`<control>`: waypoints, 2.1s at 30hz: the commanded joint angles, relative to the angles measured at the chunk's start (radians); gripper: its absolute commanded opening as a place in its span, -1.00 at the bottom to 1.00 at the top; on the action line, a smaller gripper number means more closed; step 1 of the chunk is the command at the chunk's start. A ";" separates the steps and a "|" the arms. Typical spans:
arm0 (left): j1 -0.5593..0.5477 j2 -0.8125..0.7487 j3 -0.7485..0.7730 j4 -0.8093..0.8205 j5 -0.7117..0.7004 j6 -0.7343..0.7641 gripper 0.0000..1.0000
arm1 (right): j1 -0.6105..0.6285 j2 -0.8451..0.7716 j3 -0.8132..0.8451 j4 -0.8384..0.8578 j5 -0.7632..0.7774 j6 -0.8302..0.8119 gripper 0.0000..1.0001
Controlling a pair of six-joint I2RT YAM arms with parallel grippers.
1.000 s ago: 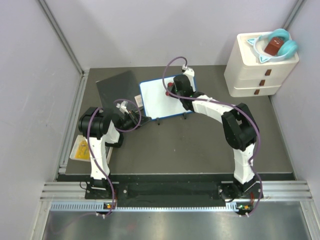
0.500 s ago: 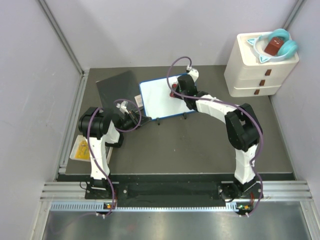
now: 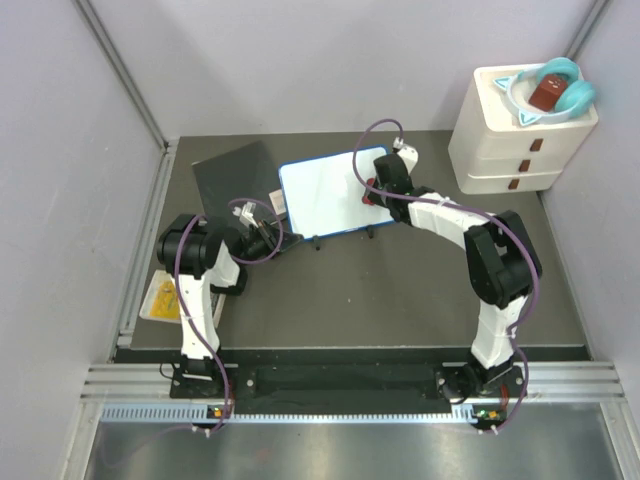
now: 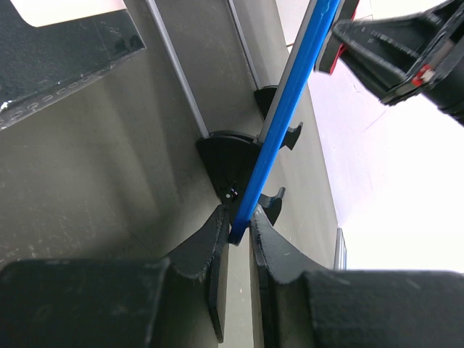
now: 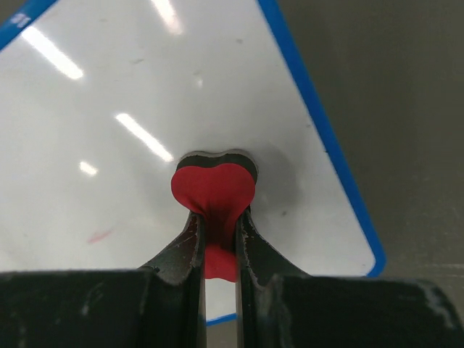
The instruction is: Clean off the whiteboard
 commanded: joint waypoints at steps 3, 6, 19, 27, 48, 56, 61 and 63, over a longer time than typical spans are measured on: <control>-0.003 0.035 -0.016 0.214 -0.026 0.046 -1.00 | -0.064 -0.003 -0.109 -0.102 0.057 -0.029 -1.00; -0.003 0.034 -0.008 0.214 -0.020 0.043 -1.00 | -0.065 -0.027 -0.134 -0.070 0.031 -0.034 -1.00; -0.007 0.037 0.030 0.215 0.023 0.014 -0.84 | -0.064 -0.095 -0.157 -0.053 0.008 -0.071 -1.00; -0.007 0.015 0.023 0.215 0.030 0.008 -0.30 | -0.064 -0.098 -0.172 -0.042 -0.004 -0.084 -1.00; 0.003 -0.032 -0.043 0.214 -0.062 0.015 -0.10 | -0.064 -0.208 -0.244 0.013 -0.027 -0.112 -1.00; 0.010 -0.071 -0.080 0.215 -0.061 0.043 0.17 | -0.064 -0.342 -0.264 -0.088 -0.026 -0.109 -1.00; 0.013 -0.120 -0.106 0.214 -0.062 0.057 0.31 | -0.064 -0.446 -0.393 -0.112 -0.052 -0.075 -1.00; 0.019 -0.137 -0.132 0.200 -0.075 0.067 0.36 | -0.064 -0.483 -0.440 -0.120 -0.053 -0.066 -1.00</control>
